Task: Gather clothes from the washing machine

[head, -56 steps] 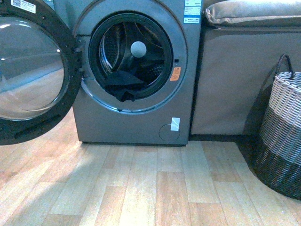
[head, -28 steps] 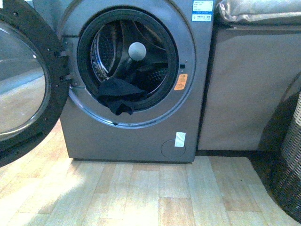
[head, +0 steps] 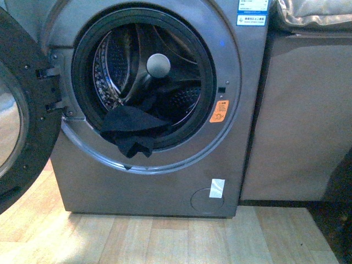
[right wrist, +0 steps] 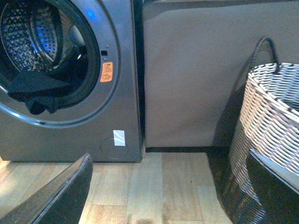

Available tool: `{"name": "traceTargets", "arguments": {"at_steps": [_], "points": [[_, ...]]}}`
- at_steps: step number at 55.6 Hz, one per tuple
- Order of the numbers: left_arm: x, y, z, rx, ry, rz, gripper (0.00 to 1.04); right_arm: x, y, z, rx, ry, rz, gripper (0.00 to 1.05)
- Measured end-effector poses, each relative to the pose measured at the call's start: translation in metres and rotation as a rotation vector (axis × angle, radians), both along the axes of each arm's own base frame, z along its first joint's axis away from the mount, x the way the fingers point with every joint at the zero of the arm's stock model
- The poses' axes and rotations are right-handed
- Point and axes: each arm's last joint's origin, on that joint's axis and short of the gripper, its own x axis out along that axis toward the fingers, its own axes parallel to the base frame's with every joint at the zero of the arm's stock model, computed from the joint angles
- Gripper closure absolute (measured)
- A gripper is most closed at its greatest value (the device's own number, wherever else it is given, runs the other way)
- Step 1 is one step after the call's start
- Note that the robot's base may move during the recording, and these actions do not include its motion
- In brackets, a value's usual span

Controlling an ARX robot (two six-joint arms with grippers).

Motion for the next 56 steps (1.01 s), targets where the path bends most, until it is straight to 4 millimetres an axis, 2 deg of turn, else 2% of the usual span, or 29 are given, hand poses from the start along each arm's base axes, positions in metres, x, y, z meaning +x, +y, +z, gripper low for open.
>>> {"name": "traceTargets", "arguments": {"at_steps": [39, 43, 44, 47, 54, 56], "points": [[0.0, 0.0, 0.0, -0.001, 0.005, -0.001, 0.07, 0.0, 0.0, 0.0, 0.0, 0.001, -0.002, 0.07], [0.001, -0.002, -0.004, -0.106, 0.157, -0.094, 0.07, 0.0, 0.0, 0.0, 0.0, 0.0, -0.001, 0.07], [0.003, -0.003, -0.005, -0.161, 0.235, -0.114, 0.07, 0.0, 0.0, 0.0, 0.0, 0.0, 0.0, 0.07], [0.011, -0.006, -0.005, -0.23, 0.311, -0.138, 0.07, 0.0, 0.0, 0.0, 0.0, 0.0, 0.0, 0.07], [0.039, -0.014, 0.023, -0.243, 0.266, -0.178, 0.07, 0.0, 0.0, 0.0, 0.0, 0.0, -0.001, 0.07], [0.056, -0.019, 0.034, -0.23, 0.255, -0.196, 0.07, 0.0, 0.0, 0.0, 0.0, 0.0, -0.001, 0.07]]}}
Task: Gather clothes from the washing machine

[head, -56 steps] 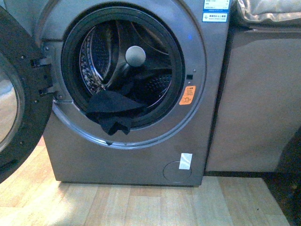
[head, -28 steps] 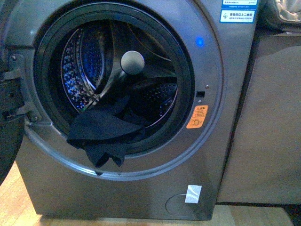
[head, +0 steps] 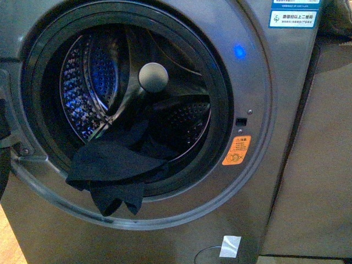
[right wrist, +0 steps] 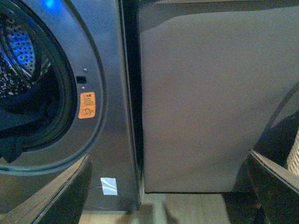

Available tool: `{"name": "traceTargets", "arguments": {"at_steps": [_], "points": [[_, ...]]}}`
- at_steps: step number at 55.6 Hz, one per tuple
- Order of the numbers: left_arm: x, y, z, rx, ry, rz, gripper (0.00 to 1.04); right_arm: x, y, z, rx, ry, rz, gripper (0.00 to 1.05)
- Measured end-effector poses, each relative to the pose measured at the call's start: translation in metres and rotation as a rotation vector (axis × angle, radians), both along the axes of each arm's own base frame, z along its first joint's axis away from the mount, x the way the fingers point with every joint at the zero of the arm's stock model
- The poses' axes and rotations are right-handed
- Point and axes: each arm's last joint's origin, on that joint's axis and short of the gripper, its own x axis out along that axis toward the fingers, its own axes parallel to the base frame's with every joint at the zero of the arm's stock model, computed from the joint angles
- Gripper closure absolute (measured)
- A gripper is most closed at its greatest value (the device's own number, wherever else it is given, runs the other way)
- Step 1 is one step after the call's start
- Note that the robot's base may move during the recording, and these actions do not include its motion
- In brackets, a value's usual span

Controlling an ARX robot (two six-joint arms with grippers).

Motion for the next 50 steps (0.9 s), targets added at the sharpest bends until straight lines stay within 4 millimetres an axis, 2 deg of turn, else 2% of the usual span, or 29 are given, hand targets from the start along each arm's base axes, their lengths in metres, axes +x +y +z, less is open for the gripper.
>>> {"name": "traceTargets", "arguments": {"at_steps": [6, 19, 39, 50], "points": [[0.034, -0.011, 0.011, 0.036, 0.008, -0.027, 0.07, 0.0, 0.0, 0.0, 0.0, 0.0, 0.0, 0.07], [0.1, -0.033, 0.005, 0.099, 0.09, -0.062, 0.07, 0.0, 0.0, 0.0, 0.0, 0.0, 0.0, 0.07], [0.178, -0.066, -0.014, 0.198, 0.145, -0.111, 0.07, 0.0, 0.0, 0.0, 0.0, 0.0, 0.0, 0.07], [0.217, -0.072, -0.027, 0.25, 0.173, -0.094, 0.07, 0.0, 0.0, 0.0, 0.0, 0.0, 0.0, 0.07]]}}
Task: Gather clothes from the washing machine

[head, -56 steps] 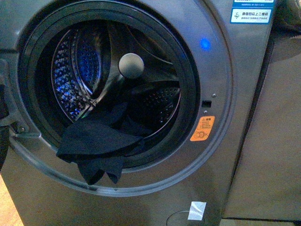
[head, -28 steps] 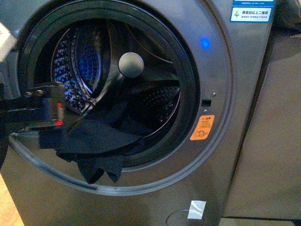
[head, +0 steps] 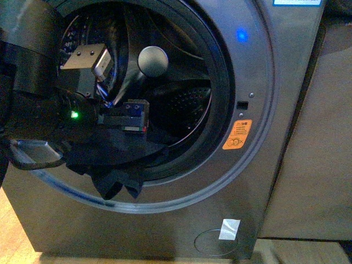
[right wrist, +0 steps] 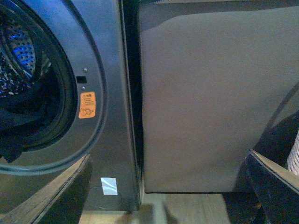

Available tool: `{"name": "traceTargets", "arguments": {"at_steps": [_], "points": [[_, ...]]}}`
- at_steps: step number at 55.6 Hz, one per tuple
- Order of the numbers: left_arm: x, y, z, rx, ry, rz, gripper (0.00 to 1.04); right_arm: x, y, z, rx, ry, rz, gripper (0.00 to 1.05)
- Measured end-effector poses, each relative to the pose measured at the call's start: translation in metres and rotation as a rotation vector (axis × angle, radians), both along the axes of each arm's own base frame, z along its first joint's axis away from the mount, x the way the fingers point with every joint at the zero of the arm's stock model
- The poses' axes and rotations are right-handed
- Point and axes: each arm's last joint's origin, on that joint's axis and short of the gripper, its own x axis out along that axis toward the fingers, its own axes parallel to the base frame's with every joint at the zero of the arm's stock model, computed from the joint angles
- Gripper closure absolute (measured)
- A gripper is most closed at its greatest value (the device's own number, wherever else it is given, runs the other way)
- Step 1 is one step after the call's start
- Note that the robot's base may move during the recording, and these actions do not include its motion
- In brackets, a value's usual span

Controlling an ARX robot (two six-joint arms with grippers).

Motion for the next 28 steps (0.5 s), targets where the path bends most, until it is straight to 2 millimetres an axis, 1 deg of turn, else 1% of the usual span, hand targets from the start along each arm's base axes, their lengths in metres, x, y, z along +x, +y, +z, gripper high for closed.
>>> {"name": "traceTargets", "arguments": {"at_steps": [2, 14, 20, 28], "points": [[0.01, 0.0, -0.003, 0.013, 0.009, 0.012, 0.07, 0.0, 0.0, 0.0, 0.0, 0.0, 0.0, 0.07], [0.04, 0.004, -0.016, 0.049, 0.04, 0.073, 0.07, 0.0, 0.0, 0.0, 0.0, 0.0, 0.0, 0.07], [0.049, 0.006, -0.02, 0.067, 0.039, 0.11, 0.07, 0.0, 0.0, 0.0, 0.0, 0.0, 0.0, 0.07], [0.054, 0.009, -0.025, 0.101, 0.038, 0.166, 0.07, 0.0, 0.0, 0.0, 0.0, 0.0, 0.0, 0.07]]}}
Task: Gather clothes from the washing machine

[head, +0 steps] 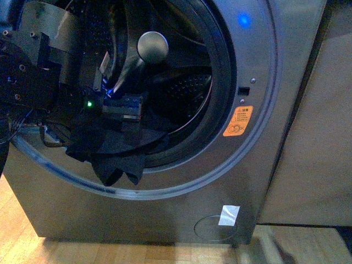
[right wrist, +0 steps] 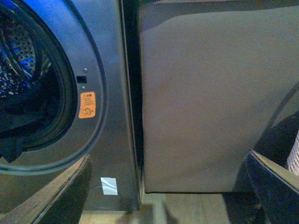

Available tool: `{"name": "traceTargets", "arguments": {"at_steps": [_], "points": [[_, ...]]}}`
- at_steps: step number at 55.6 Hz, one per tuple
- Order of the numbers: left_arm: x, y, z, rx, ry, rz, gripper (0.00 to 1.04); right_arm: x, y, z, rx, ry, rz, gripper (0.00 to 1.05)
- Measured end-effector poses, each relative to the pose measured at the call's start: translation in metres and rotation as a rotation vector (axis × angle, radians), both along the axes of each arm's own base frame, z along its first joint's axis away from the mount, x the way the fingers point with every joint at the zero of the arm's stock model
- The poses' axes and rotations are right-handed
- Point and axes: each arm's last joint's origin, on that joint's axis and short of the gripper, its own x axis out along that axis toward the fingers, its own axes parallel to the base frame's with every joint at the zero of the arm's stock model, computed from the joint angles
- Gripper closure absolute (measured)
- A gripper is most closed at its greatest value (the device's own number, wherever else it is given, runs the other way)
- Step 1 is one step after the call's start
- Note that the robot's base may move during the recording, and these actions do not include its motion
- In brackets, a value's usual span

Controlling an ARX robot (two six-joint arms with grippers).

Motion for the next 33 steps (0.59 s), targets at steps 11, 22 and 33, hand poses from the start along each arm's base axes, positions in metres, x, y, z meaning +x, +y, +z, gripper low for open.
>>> {"name": "traceTargets", "arguments": {"at_steps": [11, 22, 33], "points": [[0.003, 0.003, -0.01, 0.072, 0.014, 0.069, 0.07, 0.0, 0.0, 0.0, 0.0, 0.0, 0.0, 0.07], [0.004, -0.004, -0.033, 0.029, 0.139, 0.051, 0.07, 0.0, 0.0, 0.0, 0.0, 0.0, 0.0, 0.07], [0.0, -0.023, -0.041, -0.133, 0.213, -0.005, 0.07, 0.0, 0.0, 0.0, 0.0, 0.0, 0.0, 0.07]]}}
